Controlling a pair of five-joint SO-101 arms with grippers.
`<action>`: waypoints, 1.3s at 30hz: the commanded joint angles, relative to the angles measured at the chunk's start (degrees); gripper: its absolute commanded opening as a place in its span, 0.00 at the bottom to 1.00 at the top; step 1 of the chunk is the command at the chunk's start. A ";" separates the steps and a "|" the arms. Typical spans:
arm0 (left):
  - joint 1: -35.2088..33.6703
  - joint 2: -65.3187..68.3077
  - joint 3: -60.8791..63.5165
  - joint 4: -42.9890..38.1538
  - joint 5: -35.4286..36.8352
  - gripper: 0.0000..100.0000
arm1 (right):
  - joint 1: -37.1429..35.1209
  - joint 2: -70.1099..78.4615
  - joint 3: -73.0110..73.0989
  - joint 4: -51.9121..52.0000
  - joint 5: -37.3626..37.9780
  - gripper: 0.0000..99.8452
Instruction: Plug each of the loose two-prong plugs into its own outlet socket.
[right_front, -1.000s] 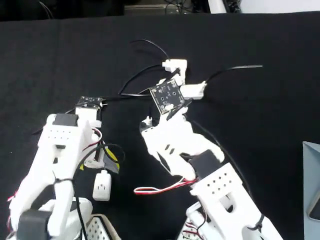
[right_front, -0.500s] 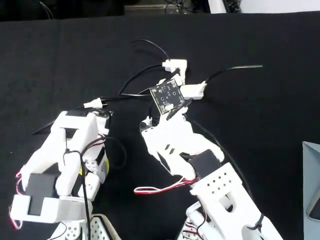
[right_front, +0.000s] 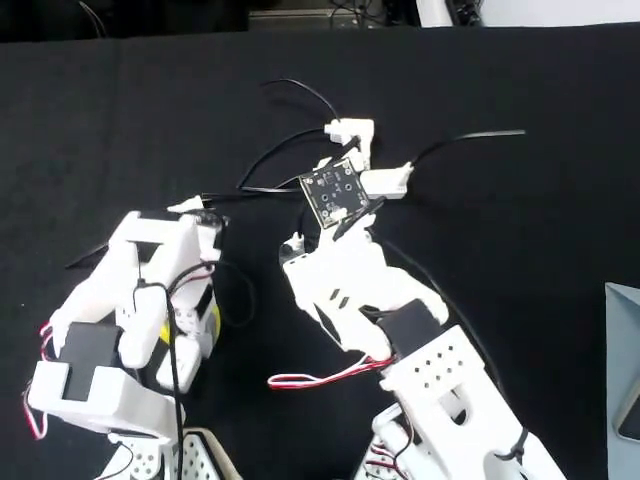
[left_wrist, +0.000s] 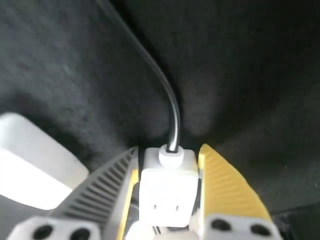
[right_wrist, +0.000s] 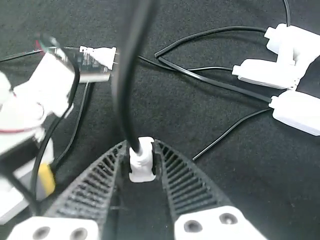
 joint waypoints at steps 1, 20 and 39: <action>-0.04 -0.35 -9.45 -0.88 -0.18 0.17 | 0.97 -1.36 -1.27 -1.14 0.44 0.01; 12.26 -0.44 -40.84 10.46 16.44 0.17 | 3.43 -1.36 -1.19 -2.64 0.53 0.01; 8.57 -25.23 -18.95 1.67 16.97 0.36 | 3.43 -1.36 -0.92 -3.08 0.53 0.01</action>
